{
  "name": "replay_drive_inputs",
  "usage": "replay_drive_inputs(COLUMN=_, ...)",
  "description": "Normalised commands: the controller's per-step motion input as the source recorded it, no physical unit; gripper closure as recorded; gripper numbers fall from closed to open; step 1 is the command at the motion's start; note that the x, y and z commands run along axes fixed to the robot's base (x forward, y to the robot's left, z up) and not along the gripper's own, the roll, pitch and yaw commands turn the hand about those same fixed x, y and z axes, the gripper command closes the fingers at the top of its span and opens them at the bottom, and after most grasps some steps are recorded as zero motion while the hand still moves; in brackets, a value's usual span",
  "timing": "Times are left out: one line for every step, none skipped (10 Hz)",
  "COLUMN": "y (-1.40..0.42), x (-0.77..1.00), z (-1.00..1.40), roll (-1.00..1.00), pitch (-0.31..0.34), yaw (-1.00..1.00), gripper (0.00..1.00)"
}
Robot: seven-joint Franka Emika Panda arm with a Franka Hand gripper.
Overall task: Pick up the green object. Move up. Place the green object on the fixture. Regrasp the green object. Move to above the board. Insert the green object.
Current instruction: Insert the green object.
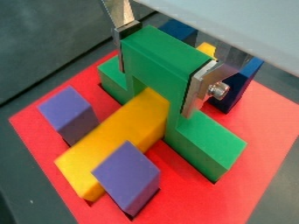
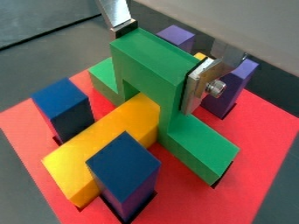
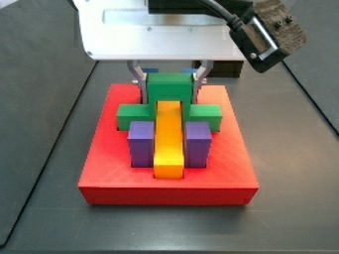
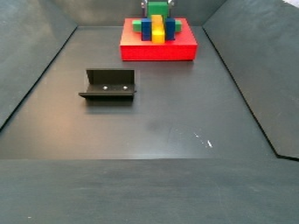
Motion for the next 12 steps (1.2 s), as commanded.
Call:
replay_drive_inputs(y=-0.01, x=0.16, z=-0.19, roll=0.01, pitch=-0.019, yaw=0.37, gripper=1.0)
replay_drive_inputs(y=-0.08, x=0.03, z=-0.3, roll=0.04, pitch=-0.064, yaw=0.32, gripper=1.0)
replay_drive_inputs(y=-0.05, x=0.0, z=-0.37, roll=0.06, pitch=-0.099, yaw=0.15, gripper=1.0)
replay_drive_inputs(y=-0.04, x=-0.03, z=-0.37, roll=0.16, pitch=-0.093, yaw=0.0, gripper=1.0)
replay_drive_inputs(y=-0.06, x=-0.05, z=-0.31, roll=0.26, pitch=-0.051, yaw=-0.01, gripper=1.0)
replay_drive_inputs(y=-0.13, x=-0.04, z=-0.32, roll=0.26, pitch=-0.039, yaw=-0.09, gripper=1.0)
replay_drive_inputs(y=-0.12, x=-0.04, z=-0.39, roll=0.22, pitch=-0.09, yaw=-0.05, gripper=1.0)
replay_drive_inputs(y=-0.06, x=0.0, z=-0.44, roll=0.15, pitch=-0.116, yaw=-0.02, gripper=1.0)
replay_drive_inputs(y=0.0, x=0.0, z=-0.46, roll=0.1, pitch=-0.131, yaw=-0.01, gripper=1.0)
replay_drive_inputs(y=0.0, x=0.0, z=-0.04, roll=0.0, pitch=-0.017, yaw=0.0, gripper=1.0)
replay_drive_inputs(y=0.0, x=0.0, z=0.0, roll=0.0, pitch=-0.007, yaw=0.0, gripper=1.0)
replay_drive_inputs(y=0.0, x=0.0, z=0.0, roll=0.0, pitch=0.0, yaw=0.0, gripper=1.0)
